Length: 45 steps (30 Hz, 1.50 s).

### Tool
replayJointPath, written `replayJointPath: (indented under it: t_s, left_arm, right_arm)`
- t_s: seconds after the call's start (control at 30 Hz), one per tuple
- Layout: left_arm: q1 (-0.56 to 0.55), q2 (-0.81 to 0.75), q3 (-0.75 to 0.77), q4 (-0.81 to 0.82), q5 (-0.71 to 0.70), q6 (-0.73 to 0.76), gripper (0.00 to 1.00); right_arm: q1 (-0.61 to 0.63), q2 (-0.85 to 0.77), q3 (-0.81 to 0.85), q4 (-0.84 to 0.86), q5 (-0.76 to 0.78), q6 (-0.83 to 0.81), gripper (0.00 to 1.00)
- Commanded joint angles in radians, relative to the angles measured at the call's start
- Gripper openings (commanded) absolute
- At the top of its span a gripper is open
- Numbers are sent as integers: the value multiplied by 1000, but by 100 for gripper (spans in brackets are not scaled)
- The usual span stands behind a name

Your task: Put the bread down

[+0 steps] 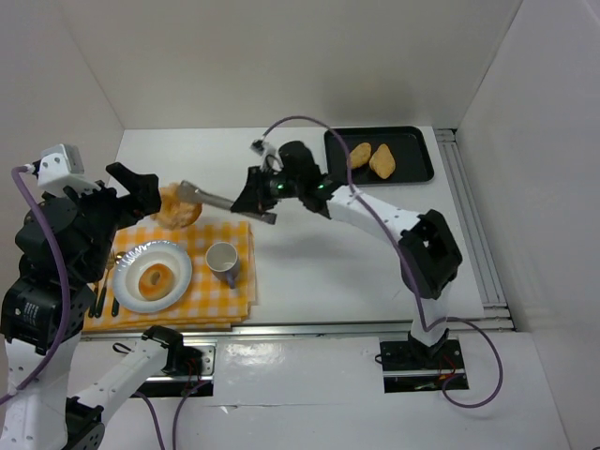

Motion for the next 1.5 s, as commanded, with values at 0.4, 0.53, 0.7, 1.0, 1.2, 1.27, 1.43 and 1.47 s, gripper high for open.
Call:
replayJointPath:
  t_s: [0.4,0.53,0.7,1.0,1.2,1.27,1.43,1.47]
  left_arm:
    - [-5,-19,5,61,0,21,99]
    - [-5,-19,5,61,0,21,99]
    - [-5,-19,5,61,9,21,99]
    - [-5,-19,5,61,9,21,99]
    - [-5,-19,-4,61,18,21,99]
    - [-5,-19,-4,70,18,21,99]
    - [-5,-19,-4,70,18,21,99]
    - [-5,-19,-4,70,18,21,99]
  right_arm:
    - [243,127,83,137,-137,52,0]
    - [243,157,73,137,-127,63,0]
    - [243,231,112,113,-127,50,8]
    - [234,185,219,-99,43,-88,53]
    - [214,119,242,-169,159,-140,66]
    - [194,98,242,-180,197,-152,66]
    - [151,-22,135,-160,329,-161,66]
    - [142,-40,97,-151,356,-175,66]
